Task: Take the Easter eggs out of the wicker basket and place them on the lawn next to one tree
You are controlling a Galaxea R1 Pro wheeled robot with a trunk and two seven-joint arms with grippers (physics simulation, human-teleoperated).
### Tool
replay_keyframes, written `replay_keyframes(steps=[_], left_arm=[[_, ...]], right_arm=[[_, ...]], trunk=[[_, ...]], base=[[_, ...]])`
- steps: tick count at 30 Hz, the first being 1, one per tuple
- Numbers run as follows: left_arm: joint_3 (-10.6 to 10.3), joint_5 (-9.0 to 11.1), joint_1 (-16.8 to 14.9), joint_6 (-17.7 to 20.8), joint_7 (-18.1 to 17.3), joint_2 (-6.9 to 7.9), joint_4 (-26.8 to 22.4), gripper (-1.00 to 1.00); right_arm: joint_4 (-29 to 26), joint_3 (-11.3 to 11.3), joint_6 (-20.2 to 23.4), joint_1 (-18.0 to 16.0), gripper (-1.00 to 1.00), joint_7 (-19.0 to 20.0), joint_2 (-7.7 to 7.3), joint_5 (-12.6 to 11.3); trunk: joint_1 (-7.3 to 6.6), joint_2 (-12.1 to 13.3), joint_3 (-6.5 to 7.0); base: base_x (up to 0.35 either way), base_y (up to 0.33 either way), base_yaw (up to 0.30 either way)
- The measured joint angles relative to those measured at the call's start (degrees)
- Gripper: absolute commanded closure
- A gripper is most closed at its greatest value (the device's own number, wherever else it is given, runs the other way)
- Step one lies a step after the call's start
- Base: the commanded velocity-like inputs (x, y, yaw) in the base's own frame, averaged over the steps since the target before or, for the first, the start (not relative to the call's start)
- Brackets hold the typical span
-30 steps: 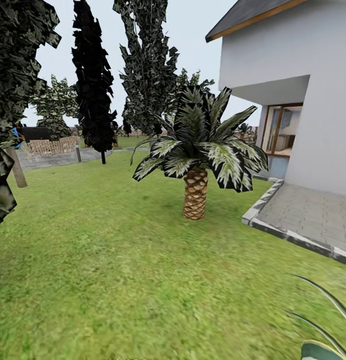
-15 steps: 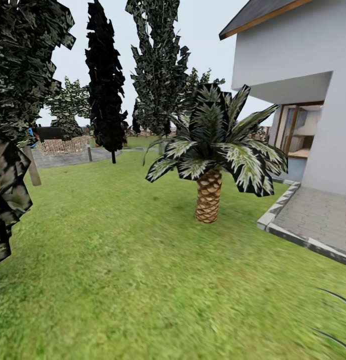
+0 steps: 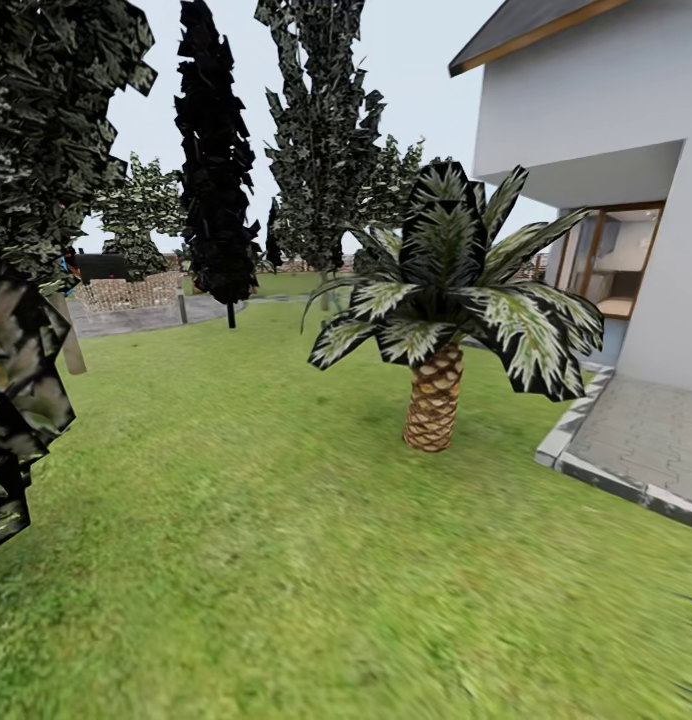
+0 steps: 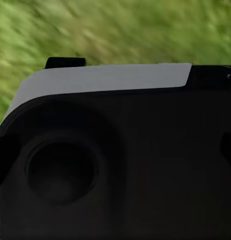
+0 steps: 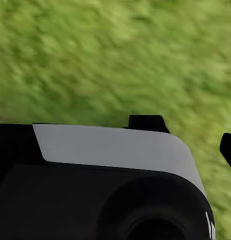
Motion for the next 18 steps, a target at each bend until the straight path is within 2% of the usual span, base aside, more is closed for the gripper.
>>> replay_keyframes(steps=[3, 9, 18], left_arm=[[0.00, 0.00, 0.00, 0.00, 0.02, -0.01, 0.00, -1.00], [0.14, 0.08, 0.00, 0.00, 0.20, -0.02, 0.09, -1.00], [0.16, 0.10, 0.00, 0.00, 0.21, -0.02, 0.09, -1.00]], right_arm=[[0.00, -0.08, 0.00, 0.00, -1.00, -0.01, -0.04, 0.00], [0.01, -0.12, -0.02, 0.00, -1.00, 0.06, -0.18, 0.00], [0.01, -0.13, -0.02, 0.00, -1.00, -0.01, -0.18, 0.00]], trunk=[[0.00, 0.00, 0.00], [0.01, 0.00, 0.00], [0.02, 0.00, 0.00]], base=[[0.190, 0.199, 0.000], [0.157, 0.034, 0.000], [0.023, 0.001, 0.000]])
